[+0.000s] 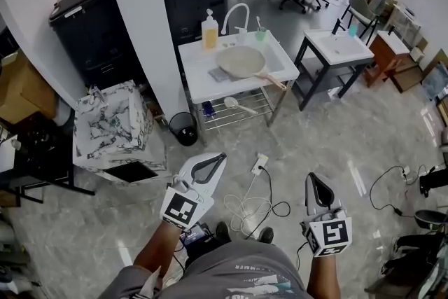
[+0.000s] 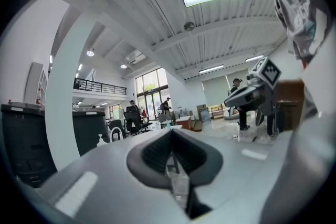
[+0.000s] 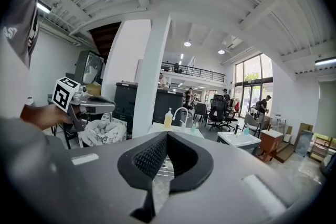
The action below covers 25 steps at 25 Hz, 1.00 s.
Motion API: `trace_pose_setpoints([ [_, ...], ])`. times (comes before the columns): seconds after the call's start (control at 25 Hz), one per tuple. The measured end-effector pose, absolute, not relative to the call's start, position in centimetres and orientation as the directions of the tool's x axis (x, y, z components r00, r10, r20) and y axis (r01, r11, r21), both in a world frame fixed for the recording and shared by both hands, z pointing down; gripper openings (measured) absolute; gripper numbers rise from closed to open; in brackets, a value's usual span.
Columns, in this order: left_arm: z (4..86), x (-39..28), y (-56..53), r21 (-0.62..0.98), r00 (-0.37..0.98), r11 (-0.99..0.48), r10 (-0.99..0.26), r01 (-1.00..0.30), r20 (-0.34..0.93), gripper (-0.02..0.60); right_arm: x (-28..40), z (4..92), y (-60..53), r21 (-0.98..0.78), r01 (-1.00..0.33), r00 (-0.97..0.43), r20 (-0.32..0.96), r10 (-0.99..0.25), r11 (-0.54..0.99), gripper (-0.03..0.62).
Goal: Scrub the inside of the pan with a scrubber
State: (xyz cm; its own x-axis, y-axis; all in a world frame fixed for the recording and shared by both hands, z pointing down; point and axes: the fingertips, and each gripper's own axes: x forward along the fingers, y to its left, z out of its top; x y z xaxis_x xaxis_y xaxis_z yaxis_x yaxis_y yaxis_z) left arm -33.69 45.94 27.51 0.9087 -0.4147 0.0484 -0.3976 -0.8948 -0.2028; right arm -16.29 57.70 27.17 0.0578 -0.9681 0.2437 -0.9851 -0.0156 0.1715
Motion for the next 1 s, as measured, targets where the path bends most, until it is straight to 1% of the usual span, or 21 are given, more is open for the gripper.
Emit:
trace_pose_setpoints([
  [0.12, 28.0, -34.1, 45.1, -0.184, 0.909, -0.898, -0.414, -0.4, 0.046, 0.003, -16.3, 27.1, 57.2, 0.172, -0.985, 0.07, 0.242, -0.968, -0.029, 0.0],
  [0.36, 29.8, -33.9, 44.1, -0.168, 0.918, -0.916, -0.384, -0.365, 0.098, 0.003, -15.8, 26.9, 56.6, 0.156, -0.985, 0.105, 0.231, -0.967, -0.069, 0.0],
  [0.48, 29.5, -33.5, 43.7, -0.15, 0.92, -0.919, -0.381, -0.366, 0.089, 0.003, -15.6, 26.9, 55.9, 0.149, -0.986, 0.104, 0.233, -0.967, -0.07, 0.0],
  [0.72, 30.0, -32.2, 42.3, -0.124, 0.91, -0.912, -0.403, -0.39, 0.099, 0.003, -15.0, 27.0, 52.8, 0.166, -0.986, 0.051, 0.219, -0.974, -0.014, 0.0],
  [0.88, 31.1, -30.3, 40.9, -0.129, 0.897, -0.906, -0.42, -0.404, 0.14, 0.003, -12.8, 27.9, 50.3, 0.153, -0.988, 0.012, 0.208, -0.978, 0.02, 0.0],
  [1.0, 31.1, -28.3, 39.7, -0.167, 0.886, -0.894, -0.439, -0.415, 0.149, 0.003, -10.5, 29.0, 47.8, 0.121, -0.991, -0.029, 0.202, -0.979, 0.054, 0.0],
])
